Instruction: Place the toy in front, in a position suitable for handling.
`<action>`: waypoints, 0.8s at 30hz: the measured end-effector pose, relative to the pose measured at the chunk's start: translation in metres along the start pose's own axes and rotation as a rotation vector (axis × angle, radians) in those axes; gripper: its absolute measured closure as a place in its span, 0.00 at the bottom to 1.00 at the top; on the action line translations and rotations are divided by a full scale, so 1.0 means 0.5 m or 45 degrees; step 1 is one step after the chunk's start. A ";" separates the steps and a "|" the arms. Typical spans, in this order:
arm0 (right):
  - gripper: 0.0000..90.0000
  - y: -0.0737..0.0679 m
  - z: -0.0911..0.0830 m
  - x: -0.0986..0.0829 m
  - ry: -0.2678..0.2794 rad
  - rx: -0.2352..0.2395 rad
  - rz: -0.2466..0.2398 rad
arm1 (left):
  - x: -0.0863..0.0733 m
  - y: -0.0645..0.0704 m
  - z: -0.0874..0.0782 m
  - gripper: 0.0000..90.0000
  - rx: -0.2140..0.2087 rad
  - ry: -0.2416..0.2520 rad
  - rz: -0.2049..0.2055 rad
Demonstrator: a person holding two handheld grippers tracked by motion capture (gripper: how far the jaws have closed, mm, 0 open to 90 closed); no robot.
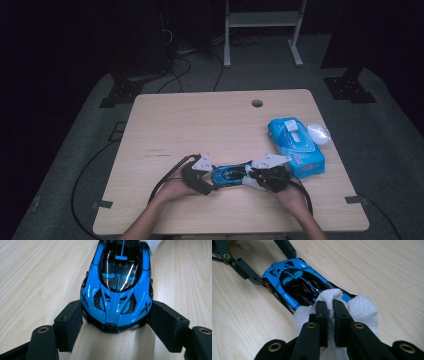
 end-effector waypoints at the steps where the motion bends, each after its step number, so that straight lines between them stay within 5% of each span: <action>1: 0.93 -0.005 0.001 0.002 0.001 0.005 -0.009 | 0.001 -0.001 0.001 0.29 0.001 -0.002 0.000; 5: 0.93 -0.026 0.007 0.013 0.026 0.073 -0.026 | 0.003 -0.002 0.007 0.28 -0.001 -0.006 -0.012; 12: 0.93 -0.008 0.006 0.009 0.001 0.044 0.005 | 0.000 -0.002 0.008 0.28 0.002 -0.012 -0.008; 16: 0.93 -0.042 0.021 0.032 0.020 0.069 -0.065 | -0.001 -0.001 0.008 0.28 0.011 -0.008 -0.015; 20: 0.93 -0.084 0.037 0.065 0.044 0.181 -0.085 | -0.001 -0.001 0.009 0.28 0.010 -0.007 -0.011; 24: 0.93 -0.110 0.057 0.077 0.007 0.230 -0.110 | -0.001 -0.002 0.008 0.28 0.009 -0.009 -0.008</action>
Point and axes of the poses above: each handheld gripper's, and its own axes: z roughly forward along the jaws, x roughly out of its top, y roughly to its right, the point moved 6 cm from there along z, roughly forward along the jaws, and after that the axes turned 14 degrees about -x, right-handed, at the moved point
